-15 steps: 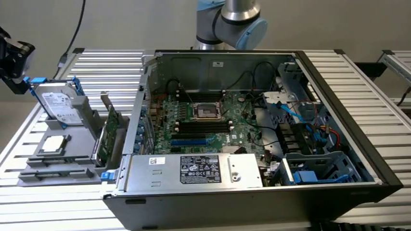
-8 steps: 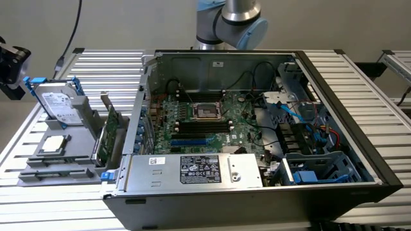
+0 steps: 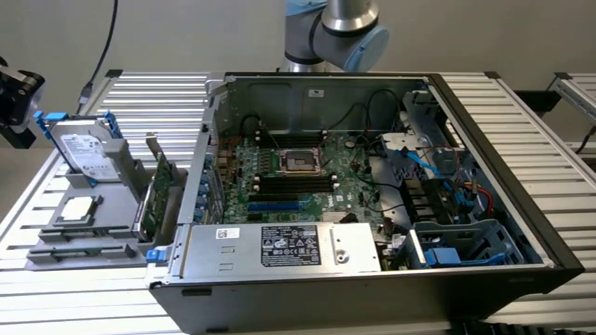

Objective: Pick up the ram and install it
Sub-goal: 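Reach for the ram, then pick up the ram and move it above insertion slot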

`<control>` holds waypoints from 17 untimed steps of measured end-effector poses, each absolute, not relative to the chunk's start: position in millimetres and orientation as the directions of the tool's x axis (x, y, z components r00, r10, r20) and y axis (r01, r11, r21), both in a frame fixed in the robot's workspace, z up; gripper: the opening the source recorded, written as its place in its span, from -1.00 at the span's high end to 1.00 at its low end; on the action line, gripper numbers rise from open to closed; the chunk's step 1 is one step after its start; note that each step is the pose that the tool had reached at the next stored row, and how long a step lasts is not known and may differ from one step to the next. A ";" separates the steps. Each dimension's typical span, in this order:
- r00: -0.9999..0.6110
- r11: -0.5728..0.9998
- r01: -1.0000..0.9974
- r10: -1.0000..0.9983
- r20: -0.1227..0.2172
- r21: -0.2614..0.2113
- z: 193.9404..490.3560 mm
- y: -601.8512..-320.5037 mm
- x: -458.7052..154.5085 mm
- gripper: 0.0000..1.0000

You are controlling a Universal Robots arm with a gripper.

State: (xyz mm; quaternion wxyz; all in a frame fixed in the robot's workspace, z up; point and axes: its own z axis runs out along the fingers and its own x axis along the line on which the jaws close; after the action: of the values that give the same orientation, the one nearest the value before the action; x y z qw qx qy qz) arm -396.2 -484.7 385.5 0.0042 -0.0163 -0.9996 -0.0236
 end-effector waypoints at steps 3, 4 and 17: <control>-0.999 0.998 0.033 0.032 0.009 0.047 385.5 -484.8 -396.1 0.79; -0.999 0.998 0.033 0.032 0.009 0.047 385.5 -484.8 -396.2 0.79; -1.000 0.999 -0.007 -0.008 0.009 0.047 385.2 -484.8 -396.7 0.79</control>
State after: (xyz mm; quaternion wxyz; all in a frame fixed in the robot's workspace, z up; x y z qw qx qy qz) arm -396.7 -484.8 385.2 0.0047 0.0038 -0.9997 -0.0235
